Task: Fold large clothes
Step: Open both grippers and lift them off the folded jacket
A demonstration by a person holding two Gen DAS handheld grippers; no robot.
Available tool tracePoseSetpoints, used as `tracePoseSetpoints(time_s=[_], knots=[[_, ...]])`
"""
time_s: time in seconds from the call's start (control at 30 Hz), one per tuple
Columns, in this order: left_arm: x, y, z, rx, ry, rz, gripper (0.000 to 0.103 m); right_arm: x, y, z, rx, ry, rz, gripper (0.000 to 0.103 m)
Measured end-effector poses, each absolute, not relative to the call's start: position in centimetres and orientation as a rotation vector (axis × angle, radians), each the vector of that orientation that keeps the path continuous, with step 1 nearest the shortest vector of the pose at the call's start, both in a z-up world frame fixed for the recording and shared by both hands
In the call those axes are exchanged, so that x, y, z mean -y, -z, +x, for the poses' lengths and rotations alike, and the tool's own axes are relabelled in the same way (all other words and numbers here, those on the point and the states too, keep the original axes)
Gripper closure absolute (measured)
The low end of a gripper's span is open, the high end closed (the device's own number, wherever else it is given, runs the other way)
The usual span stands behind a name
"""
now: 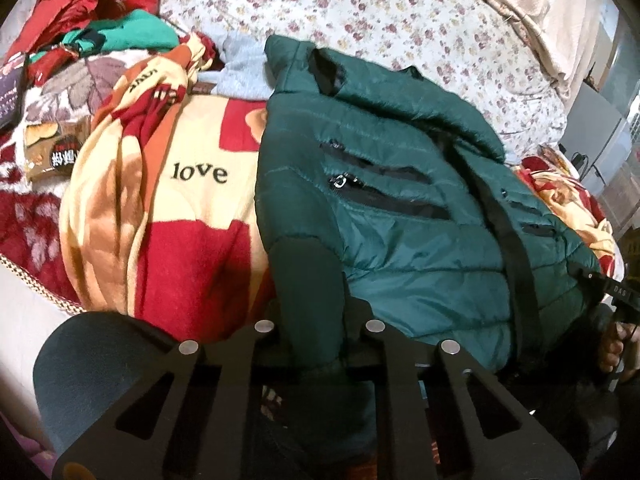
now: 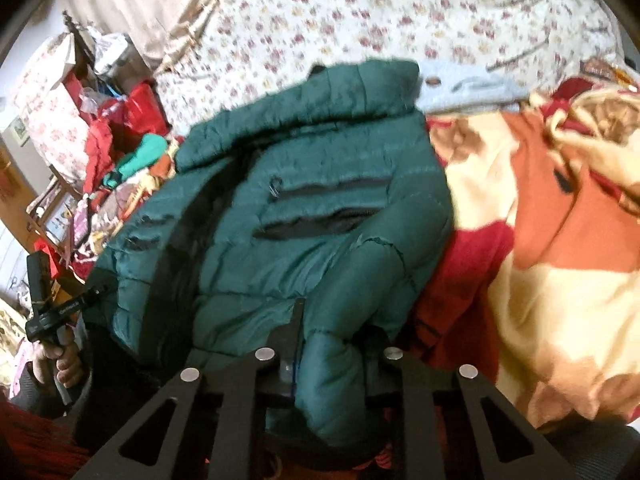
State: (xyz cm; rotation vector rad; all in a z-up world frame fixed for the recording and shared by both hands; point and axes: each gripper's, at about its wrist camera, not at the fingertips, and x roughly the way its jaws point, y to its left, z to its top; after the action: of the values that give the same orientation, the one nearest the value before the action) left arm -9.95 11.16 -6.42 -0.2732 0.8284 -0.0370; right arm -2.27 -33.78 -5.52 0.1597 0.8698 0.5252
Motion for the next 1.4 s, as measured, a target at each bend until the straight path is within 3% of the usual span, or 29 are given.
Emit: tracePoseSetpoints(time_s=[0.67,1.4], knots=[[-11.3,-3.4,-14.5,-0.654,0.080,-0.274,0.092,37.7,-3.9,-6.6,-0.565,-0.589,0.231,0.089],[-13.0,-4.5,-3.4,-0.583,-0.045,-0.230,0.091,33.6,-7.0,4.0,-0.555,-0.487,0.163,0.089]])
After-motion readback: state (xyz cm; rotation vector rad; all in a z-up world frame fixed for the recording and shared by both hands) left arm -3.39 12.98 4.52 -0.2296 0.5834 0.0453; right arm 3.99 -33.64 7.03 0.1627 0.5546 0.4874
